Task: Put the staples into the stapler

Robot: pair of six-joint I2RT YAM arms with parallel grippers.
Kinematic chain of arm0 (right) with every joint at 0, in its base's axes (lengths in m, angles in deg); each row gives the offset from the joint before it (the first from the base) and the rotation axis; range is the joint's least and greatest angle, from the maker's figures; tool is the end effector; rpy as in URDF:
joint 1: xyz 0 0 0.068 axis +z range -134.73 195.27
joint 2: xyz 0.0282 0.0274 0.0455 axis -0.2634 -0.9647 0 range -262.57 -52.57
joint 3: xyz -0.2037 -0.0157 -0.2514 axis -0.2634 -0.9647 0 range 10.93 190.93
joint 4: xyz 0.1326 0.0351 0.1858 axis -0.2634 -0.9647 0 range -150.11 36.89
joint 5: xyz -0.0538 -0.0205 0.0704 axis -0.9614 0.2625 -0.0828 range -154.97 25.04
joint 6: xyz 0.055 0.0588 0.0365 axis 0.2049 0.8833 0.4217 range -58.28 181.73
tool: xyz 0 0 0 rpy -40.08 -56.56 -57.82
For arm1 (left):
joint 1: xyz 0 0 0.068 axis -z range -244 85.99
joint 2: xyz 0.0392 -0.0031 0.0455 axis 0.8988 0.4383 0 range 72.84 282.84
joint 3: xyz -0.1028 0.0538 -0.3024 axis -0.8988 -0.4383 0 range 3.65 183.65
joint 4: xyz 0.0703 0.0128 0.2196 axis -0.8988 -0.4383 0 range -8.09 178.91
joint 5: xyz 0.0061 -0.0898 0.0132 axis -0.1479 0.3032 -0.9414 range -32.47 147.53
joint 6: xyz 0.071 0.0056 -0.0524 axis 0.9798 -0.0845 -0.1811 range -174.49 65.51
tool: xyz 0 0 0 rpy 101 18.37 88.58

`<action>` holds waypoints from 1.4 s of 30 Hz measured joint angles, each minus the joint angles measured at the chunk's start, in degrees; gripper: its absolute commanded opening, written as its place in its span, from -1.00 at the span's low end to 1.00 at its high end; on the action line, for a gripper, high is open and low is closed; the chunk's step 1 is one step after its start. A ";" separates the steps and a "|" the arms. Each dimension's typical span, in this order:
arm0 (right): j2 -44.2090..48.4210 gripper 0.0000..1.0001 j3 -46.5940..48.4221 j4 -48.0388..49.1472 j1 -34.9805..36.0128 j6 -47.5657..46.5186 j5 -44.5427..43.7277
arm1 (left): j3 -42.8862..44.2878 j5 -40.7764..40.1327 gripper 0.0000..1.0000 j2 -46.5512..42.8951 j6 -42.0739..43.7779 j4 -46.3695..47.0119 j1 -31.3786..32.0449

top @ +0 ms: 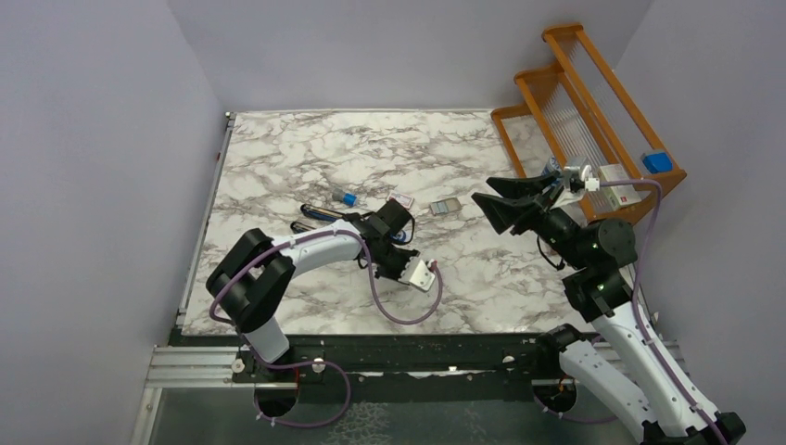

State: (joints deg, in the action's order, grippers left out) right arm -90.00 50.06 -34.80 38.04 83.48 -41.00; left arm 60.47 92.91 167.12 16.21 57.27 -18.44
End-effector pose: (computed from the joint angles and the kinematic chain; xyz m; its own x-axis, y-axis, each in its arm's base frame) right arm 0.0945 0.0742 0.4221 0.0316 0.3805 -0.9242 -0.7723 0.5963 0.2191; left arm 0.1759 -0.2445 0.2187 0.4698 0.6200 -0.6284 0.8575 -0.4895 0.1580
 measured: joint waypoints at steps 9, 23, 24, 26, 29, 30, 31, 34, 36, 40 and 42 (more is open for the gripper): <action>0.28 0.15 0.02 -1.73 0.00 -1.33 -1.22 | 4.02 -4.85 -0.74 6.23 0.83 -0.13 2.10; 0.00 0.15 0.00 -1.77 0.00 -1.75 -1.86 | 5.57 -7.61 0.23 6.69 0.63 -0.02 2.56; -0.04 0.15 0.02 -1.79 0.00 -1.73 -1.86 | 5.57 -7.65 0.23 6.19 0.31 -0.11 2.56; -0.07 0.15 0.02 -1.79 0.00 -1.70 -1.88 | 5.57 -7.58 0.24 4.35 -0.52 -0.28 2.29; -0.11 0.15 0.02 -2.12 0.00 -1.66 -2.82 | 5.57 -6.34 0.28 0.09 -2.71 0.28 1.18; -0.11 0.15 0.02 -2.49 0.00 -1.62 -3.76 | 5.57 -5.53 0.29 -2.03 -4.26 1.31 0.22; -0.20 0.14 0.09 -3.30 0.02 -1.57 -5.03 | 5.55 -5.03 0.32 -3.45 -5.42 2.23 -0.55; -1.68 0.13 1.62 -8.11 0.04 -1.01 -11.30 | 4.04 -6.21 0.51 -9.49 -15.87 11.28 -3.91; -5.27 0.12 4.26 -12.79 0.04 -0.79 -17.11 | 2.29 -10.69 0.81 -13.07 -25.09 18.99 -5.77; -16.81 -0.03 10.49 -21.27 0.02 -2.21 -23.37 | 1.79 -20.72 0.98 -15.91 -40.26 29.42 -8.48; -24.17 -0.14 13.92 -24.87 0.00 -3.41 -23.74 | 3.48 -24.44 0.98 -15.72 -46.71 31.01 -10.05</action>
State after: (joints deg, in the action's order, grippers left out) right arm -114.18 63.99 -59.67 38.04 80.07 -64.74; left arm 63.94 68.47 151.40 -30.50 88.28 -28.50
